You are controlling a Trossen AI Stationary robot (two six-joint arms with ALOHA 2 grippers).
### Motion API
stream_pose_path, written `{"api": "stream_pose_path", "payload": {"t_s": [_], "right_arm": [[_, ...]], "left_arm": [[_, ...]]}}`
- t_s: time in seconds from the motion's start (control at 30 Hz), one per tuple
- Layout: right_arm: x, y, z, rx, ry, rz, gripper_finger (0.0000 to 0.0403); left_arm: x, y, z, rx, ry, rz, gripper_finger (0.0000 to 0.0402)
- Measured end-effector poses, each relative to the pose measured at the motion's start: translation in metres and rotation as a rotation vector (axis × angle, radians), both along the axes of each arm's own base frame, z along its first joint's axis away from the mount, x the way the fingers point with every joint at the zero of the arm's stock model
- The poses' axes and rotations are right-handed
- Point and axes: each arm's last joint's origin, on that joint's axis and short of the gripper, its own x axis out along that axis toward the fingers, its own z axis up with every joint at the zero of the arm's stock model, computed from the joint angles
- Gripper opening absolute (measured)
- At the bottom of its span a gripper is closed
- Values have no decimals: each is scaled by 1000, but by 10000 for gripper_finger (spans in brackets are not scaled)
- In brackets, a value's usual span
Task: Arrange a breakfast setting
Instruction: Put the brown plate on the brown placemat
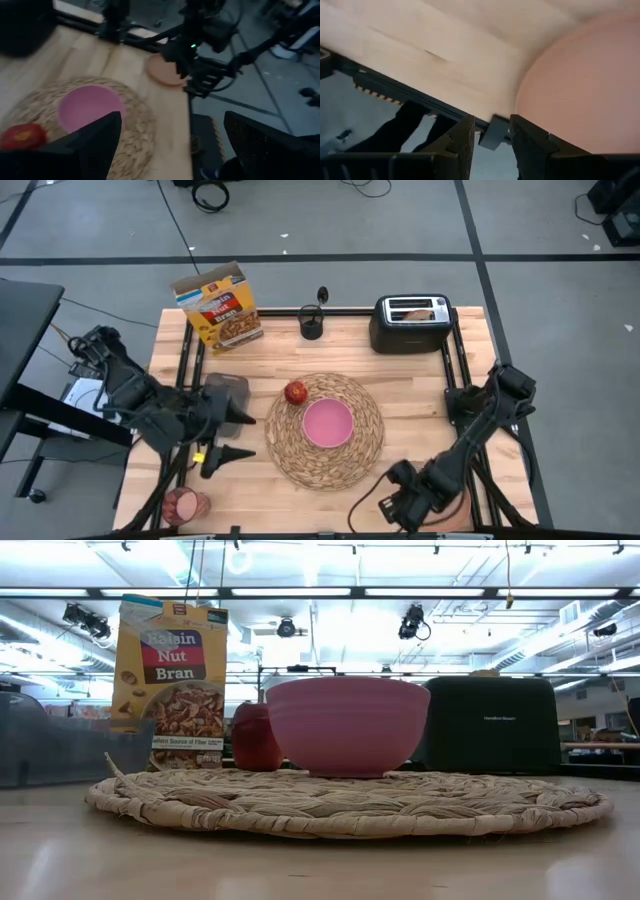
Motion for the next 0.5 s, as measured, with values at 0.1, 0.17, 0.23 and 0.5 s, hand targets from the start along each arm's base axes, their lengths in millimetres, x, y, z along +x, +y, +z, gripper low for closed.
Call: {"api": "stream_pose_path", "payload": {"t_s": [0.1, 0.17, 0.23, 0.5], "right_arm": [[-7, 8, -6, -2, 40, -24, 131], [-11, 12, -10, -9, 51, -19, 131], [-12, 13, -12, -18, 58, -14, 134], [-16, 4, -32, -68, 64, -22, 142]], "left_arm": [[-4, -9, 4, -36, -35, -38, 357], [-4, -18, 3, -42, -45, -56, 357], [-4, -29, 0, -41, -51, -73, 357], [1, -53, -12, -76, -40, -37, 357]]}}
